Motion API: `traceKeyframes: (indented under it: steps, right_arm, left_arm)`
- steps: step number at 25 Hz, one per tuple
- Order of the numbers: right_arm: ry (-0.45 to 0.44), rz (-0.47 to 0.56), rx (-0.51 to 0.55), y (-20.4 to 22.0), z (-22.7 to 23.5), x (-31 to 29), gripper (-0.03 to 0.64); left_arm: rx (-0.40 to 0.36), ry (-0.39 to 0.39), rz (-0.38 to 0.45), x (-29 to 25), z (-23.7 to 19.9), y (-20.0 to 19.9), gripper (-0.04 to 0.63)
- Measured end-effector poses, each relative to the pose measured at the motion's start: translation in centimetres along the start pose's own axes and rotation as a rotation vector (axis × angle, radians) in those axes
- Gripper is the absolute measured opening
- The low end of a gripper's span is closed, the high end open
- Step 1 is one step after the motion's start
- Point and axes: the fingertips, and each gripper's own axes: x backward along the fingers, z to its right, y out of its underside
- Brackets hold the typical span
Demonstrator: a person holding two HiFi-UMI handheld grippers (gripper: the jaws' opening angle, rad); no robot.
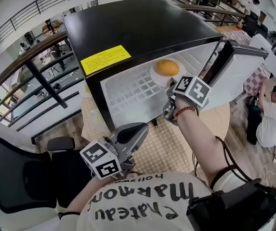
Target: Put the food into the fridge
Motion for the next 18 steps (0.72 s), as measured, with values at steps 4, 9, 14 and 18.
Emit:
traceKeyframes:
  steps: [4, 9, 14, 18]
  right_arm:
    - [0.020, -0.009, 0.039, -0.2, -0.3, -0.1, 0.137]
    - [0.033, -0.016, 0.078, -0.5, -0.1, -0.4, 0.149]
    - [0.047, -0.018, 0.091, -0.5, -0.1, -0.8, 0.162]
    - [0.057, -0.016, 0.098, -0.5, -0.3, -0.8, 0.167]
  left_arm:
    - [-0.001, 0.017, 0.005, 0.0, 0.2, -0.5, 0.005]
    - [-0.001, 0.023, 0.017, -0.1, 0.3, -0.8, 0.005]
    - [-0.002, 0.024, 0.024, 0.2, 0.2, -0.9, 0.005]
    - [-0.001, 0.025, 0.024, 0.4, 0.2, -1.1, 0.005]
